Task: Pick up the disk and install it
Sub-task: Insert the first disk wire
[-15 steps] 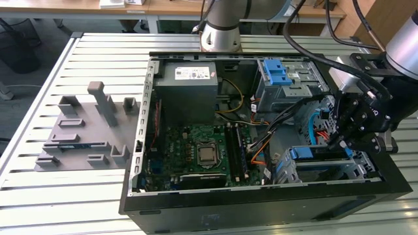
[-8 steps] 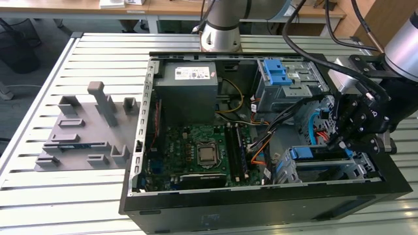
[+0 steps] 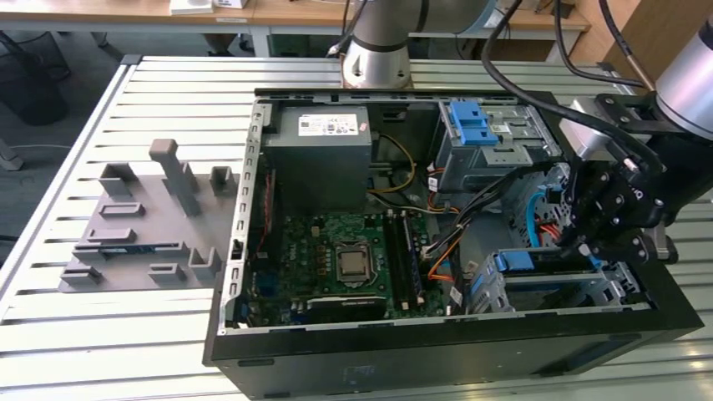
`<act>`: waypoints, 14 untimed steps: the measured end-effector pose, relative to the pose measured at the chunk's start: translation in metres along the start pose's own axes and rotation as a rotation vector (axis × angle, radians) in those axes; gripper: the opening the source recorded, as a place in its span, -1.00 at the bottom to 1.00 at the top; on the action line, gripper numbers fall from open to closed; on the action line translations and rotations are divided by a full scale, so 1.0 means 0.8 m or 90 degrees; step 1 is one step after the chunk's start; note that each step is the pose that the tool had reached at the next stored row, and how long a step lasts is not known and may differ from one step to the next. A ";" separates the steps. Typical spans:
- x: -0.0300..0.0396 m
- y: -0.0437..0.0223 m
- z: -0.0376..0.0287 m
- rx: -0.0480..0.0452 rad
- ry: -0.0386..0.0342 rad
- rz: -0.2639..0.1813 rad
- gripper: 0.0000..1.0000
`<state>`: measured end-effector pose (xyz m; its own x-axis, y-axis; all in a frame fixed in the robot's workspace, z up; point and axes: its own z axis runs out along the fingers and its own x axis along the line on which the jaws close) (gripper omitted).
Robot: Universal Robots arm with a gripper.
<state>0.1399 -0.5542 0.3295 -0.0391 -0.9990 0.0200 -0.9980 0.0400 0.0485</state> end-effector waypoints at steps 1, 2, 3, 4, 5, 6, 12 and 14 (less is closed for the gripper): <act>0.0000 0.0000 -0.0014 0.0000 0.0001 0.000 -0.51; 0.0001 0.0001 -0.0031 0.0000 0.0001 0.000 -0.51; 0.0000 0.0002 -0.0051 0.0000 0.0000 0.000 -0.51; 0.0000 0.0003 -0.0073 0.0000 0.0001 0.000 -0.51; 0.0001 0.0005 -0.0095 0.0000 0.0001 0.000 -0.51; 0.0001 0.0005 -0.0114 0.0000 0.0001 0.000 -0.51; 0.0002 0.0007 -0.0150 0.0000 0.0000 0.000 -0.67; 0.0002 0.0007 -0.0152 0.0000 0.0001 0.000 -0.79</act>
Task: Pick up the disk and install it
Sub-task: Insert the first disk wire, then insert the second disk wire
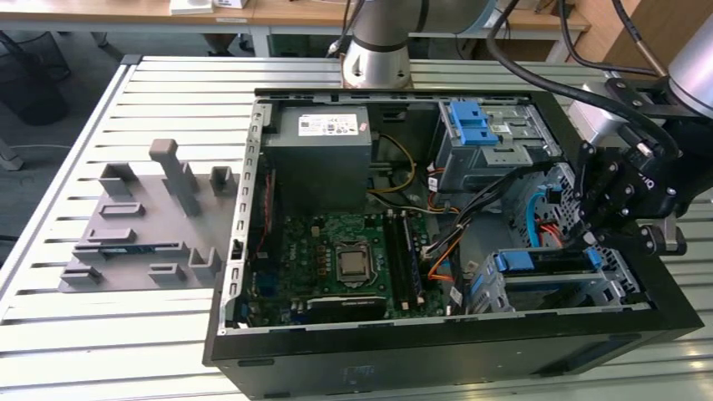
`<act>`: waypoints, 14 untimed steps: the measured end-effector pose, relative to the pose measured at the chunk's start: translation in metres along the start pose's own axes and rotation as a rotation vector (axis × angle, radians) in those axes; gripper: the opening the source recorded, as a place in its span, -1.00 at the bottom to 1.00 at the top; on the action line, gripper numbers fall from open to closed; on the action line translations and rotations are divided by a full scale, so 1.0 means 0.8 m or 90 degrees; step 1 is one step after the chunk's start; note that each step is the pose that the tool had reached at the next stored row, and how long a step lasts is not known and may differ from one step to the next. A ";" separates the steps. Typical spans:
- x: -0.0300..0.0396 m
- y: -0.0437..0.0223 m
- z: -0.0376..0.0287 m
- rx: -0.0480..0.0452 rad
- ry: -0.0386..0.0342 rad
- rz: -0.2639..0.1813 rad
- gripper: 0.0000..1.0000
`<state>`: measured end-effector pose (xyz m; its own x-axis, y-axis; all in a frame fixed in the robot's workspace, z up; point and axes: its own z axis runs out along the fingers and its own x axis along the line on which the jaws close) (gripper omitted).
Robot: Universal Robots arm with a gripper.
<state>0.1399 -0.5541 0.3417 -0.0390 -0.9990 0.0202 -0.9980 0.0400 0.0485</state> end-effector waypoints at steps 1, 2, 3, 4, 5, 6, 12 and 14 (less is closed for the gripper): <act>0.0000 0.0000 0.0000 0.0000 0.0000 0.000 -0.79; 0.0000 0.0000 -0.0001 0.0000 0.0000 0.000 -0.79; 0.0000 0.0000 -0.0001 0.0000 0.0000 0.000 -0.79; 0.0000 0.0000 -0.0002 0.0000 0.0001 0.000 -0.79; 0.0000 0.0000 -0.0003 0.0000 0.0000 0.000 -0.79; 0.0000 0.0000 -0.0004 0.0000 0.0000 0.000 -0.79; 0.0000 0.0000 -0.0007 0.0000 0.0000 0.000 -0.79; 0.0000 0.0000 -0.0008 0.0000 0.0000 0.000 -0.79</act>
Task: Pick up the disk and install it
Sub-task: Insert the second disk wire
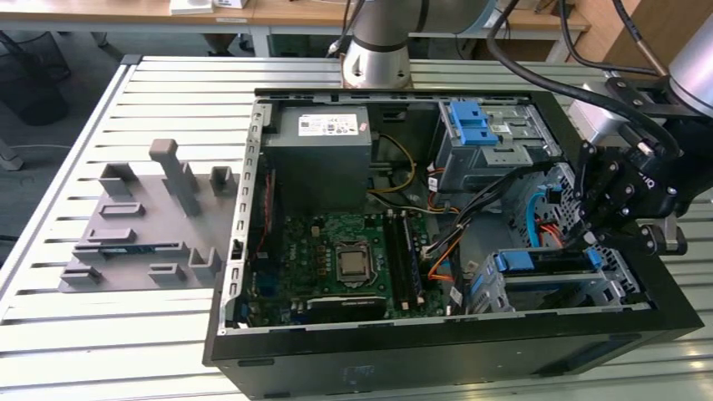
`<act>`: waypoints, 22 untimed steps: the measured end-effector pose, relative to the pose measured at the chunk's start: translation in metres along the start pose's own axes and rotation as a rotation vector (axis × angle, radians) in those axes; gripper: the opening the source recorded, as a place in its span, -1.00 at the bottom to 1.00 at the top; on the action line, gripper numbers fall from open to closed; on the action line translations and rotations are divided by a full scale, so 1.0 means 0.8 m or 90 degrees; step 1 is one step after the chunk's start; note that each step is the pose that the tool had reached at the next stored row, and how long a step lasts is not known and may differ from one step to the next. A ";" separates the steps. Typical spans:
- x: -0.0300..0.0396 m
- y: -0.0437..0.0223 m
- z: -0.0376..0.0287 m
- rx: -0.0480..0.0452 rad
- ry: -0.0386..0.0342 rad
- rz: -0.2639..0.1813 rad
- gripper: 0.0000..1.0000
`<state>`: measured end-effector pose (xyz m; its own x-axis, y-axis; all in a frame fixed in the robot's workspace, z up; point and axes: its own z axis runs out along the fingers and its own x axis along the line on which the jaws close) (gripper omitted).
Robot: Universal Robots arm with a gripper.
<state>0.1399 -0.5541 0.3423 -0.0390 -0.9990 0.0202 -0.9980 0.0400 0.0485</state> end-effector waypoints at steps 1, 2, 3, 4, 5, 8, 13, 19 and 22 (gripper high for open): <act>0.0000 0.0000 0.0000 0.0000 0.0000 0.000 -0.79; 0.0000 0.0000 0.0000 0.0001 0.0000 0.000 -0.79; 0.0000 0.0000 0.0000 0.0003 0.0000 0.000 -0.79; 0.0000 0.0008 -0.0002 0.0023 0.0001 0.000 -0.79; 0.0000 0.0015 -0.0002 0.0046 0.0000 0.000 -0.79; 0.0001 0.0026 0.0001 0.0106 -0.0004 0.000 -0.79; 0.0004 0.0120 0.0006 0.0304 -0.0015 0.000 -0.79; 0.0009 0.0181 -0.0081 0.0358 -0.0018 0.001 -0.79; 0.0012 0.0227 -0.0150 0.0377 -0.0019 0.001 -0.79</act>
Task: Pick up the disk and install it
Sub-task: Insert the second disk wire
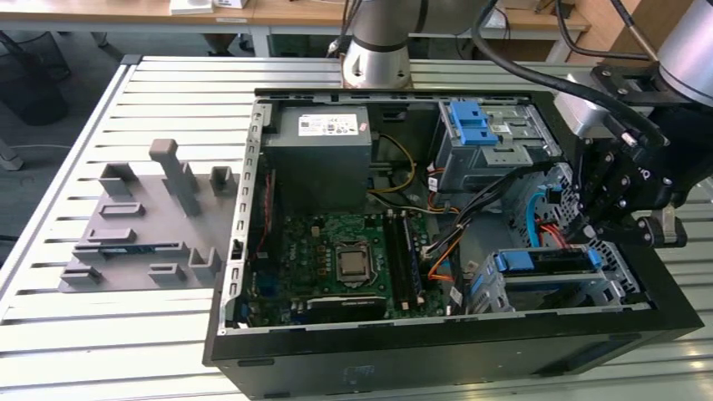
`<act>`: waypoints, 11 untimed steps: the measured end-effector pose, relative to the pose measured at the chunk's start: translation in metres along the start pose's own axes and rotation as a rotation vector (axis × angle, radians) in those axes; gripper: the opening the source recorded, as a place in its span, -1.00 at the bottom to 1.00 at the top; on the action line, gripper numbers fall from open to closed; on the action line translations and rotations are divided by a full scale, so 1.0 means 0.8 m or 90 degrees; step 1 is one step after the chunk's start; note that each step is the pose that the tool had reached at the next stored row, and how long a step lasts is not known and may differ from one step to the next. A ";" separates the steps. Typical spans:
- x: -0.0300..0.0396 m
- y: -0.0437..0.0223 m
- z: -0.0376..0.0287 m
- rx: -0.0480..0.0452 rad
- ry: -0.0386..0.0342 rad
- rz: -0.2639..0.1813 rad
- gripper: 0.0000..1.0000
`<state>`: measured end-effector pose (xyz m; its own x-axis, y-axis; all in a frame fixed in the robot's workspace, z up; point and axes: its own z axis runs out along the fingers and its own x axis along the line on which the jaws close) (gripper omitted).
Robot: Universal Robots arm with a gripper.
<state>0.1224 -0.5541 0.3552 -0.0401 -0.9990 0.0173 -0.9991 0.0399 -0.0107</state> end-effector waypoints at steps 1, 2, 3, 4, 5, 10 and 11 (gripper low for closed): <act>0.0001 0.0035 0.0000 0.0023 -0.0002 0.000 -0.79; 0.0003 0.0069 -0.0002 0.0047 -0.0002 0.000 -0.79; 0.0004 0.0100 -0.0003 0.0061 -0.0002 0.000 -0.79; 0.0005 0.0131 -0.0003 0.0074 -0.0003 0.000 -0.79; 0.0007 0.0156 -0.0004 0.0083 -0.0002 0.000 -0.79; 0.0007 0.0232 -0.0112 0.0102 -0.0003 0.000 -0.79; 0.0006 0.0237 -0.0151 0.0103 -0.0004 0.000 -0.79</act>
<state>0.1033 -0.5536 0.3671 -0.0406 -0.9990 0.0167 -0.9988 0.0402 -0.0269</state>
